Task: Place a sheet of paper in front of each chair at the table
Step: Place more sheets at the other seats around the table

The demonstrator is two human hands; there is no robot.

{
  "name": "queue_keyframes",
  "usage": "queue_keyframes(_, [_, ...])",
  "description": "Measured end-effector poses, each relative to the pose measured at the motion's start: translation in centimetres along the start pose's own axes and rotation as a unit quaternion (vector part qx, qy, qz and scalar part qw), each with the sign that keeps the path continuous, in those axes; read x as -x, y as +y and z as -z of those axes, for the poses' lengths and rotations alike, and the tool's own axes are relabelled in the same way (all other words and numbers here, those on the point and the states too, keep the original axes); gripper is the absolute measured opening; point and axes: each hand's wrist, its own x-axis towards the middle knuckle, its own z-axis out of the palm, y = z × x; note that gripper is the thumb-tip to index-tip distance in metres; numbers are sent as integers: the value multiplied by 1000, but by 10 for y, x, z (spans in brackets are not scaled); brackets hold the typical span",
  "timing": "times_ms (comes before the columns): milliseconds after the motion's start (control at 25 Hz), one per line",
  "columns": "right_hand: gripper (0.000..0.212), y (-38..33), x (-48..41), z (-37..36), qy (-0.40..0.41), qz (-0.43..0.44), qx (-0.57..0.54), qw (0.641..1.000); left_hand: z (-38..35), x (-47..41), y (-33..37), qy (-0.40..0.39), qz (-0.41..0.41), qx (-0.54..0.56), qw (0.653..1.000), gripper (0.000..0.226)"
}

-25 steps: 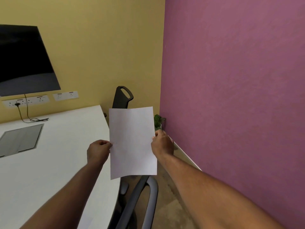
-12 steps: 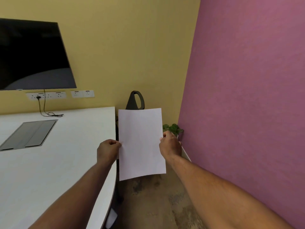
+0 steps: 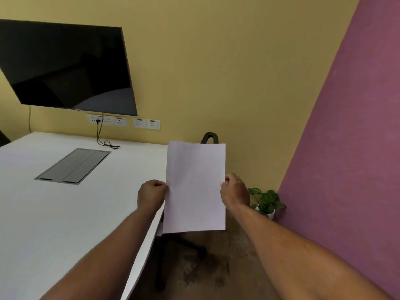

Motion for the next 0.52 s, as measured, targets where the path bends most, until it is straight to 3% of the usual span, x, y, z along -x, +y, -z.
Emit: queue_keyframes(520, [7, -36, -210, -60, -65, 74, -63, 993, -57, -145, 41, 100, 62, 19, 993, 10])
